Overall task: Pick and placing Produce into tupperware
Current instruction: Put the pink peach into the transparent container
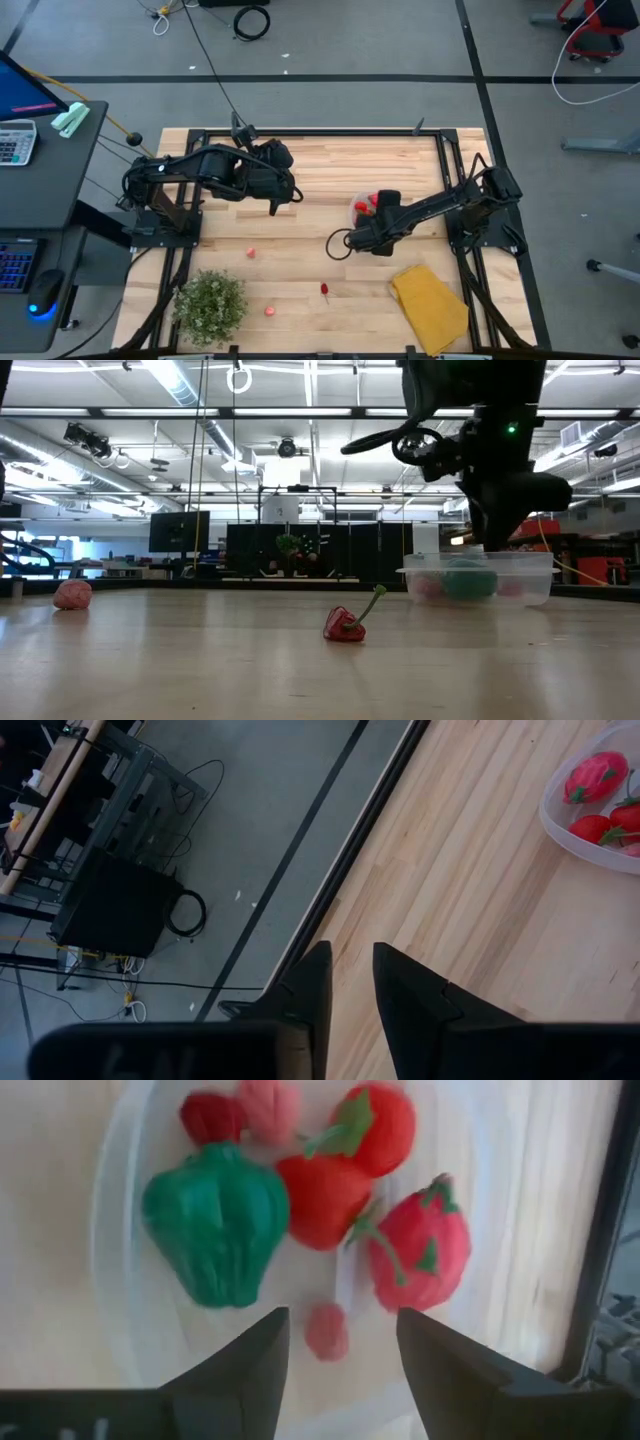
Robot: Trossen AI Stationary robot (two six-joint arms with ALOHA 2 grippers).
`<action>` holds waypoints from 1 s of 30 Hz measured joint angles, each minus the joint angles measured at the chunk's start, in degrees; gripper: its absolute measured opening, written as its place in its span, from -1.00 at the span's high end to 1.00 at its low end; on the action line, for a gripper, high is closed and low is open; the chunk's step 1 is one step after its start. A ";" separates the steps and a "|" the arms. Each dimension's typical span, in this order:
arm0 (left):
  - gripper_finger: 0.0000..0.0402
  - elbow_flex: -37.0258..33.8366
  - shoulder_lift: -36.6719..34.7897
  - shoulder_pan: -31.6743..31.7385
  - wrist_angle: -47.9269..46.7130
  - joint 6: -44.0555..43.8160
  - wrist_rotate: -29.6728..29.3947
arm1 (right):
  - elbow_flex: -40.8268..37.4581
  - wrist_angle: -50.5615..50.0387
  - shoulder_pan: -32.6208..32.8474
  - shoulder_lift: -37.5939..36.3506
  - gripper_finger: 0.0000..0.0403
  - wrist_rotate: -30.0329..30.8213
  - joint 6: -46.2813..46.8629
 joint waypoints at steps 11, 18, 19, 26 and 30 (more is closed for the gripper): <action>0.57 0.00 0.00 0.06 0.00 0.00 0.02 | 1.48 38.20 1.96 0.04 0.10 -10.42 -20.46; 0.60 0.00 0.00 0.05 0.01 0.00 0.03 | 1.48 70.26 1.83 0.16 0.13 -18.60 -24.31; 0.60 0.00 0.00 0.04 0.00 0.00 0.04 | 1.52 72.61 1.67 0.71 0.13 -18.79 -23.84; 0.58 0.00 0.00 0.31 0.00 0.33 0.04 | 1.46 84.25 0.45 10.68 0.13 -20.26 -21.29; 0.56 0.00 -0.02 1.22 0.02 0.22 0.00 | 4.27 90.34 -0.95 15.83 0.13 -20.77 -20.98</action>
